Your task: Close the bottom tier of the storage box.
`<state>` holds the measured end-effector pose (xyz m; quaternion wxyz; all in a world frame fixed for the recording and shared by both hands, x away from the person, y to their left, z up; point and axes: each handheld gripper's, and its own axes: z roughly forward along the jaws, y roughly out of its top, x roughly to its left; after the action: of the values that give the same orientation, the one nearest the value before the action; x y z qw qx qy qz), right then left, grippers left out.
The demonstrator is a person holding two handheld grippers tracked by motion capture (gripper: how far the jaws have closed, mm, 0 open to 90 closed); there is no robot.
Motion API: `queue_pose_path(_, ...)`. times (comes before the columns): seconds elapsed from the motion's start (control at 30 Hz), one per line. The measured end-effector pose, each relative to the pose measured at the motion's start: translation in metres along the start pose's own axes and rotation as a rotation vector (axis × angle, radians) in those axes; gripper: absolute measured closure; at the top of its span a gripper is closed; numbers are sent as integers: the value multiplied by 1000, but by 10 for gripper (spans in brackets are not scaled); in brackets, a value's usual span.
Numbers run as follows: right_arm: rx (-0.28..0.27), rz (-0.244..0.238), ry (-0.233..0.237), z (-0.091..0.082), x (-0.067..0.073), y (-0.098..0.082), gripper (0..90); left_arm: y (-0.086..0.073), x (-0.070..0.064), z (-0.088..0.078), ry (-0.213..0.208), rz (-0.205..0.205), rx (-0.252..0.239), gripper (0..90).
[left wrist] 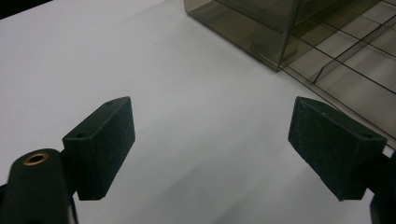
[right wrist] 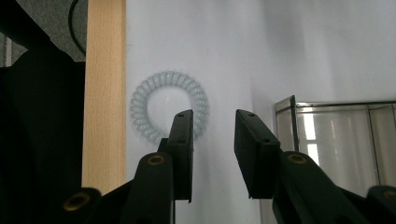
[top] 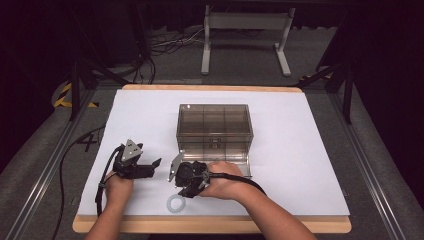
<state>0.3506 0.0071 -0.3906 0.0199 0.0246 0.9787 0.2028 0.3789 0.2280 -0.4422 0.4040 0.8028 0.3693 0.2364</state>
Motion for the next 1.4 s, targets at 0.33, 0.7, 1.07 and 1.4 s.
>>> queue_pose_path(0.33, 54, 21, 21, 9, 3, 8, 699, 0, 0, 0, 0, 1, -1, 156)
queue_pose_path(0.7, 96, 39, 8, 20, 3, 13, 729, 0, 0, -1, 0, 1, -1, 156)
queue_pose_path(1.07, 126, 70, 8, 28, 2, 18, 729, 0, 0, -1, 0, 3, 0, 156)
queue_pose_path(1.4, 167, 73, -10, 35, 4, 19, 765, 0, 0, -1, 0, 2, -2, 156)
